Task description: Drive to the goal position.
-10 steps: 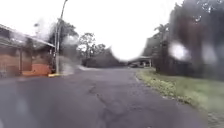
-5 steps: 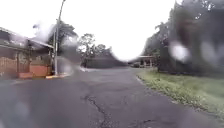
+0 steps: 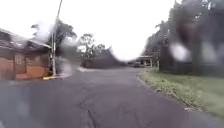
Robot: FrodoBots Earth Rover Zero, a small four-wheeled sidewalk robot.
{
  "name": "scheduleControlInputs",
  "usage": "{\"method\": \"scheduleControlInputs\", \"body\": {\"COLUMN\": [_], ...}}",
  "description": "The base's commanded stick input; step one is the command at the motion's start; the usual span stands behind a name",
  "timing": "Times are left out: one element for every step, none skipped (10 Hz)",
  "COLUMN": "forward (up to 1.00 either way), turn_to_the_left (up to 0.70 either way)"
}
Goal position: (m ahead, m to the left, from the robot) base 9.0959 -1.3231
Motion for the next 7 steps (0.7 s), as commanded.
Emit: {"method": "scheduleControlInputs", "body": {"forward": [0.7,0.7,0.7,0.7,0.7,0.7,0.7], "turn_to_the_left": [0.02,0.02,0.02,0.02,0.02,0.02,0.02]}}
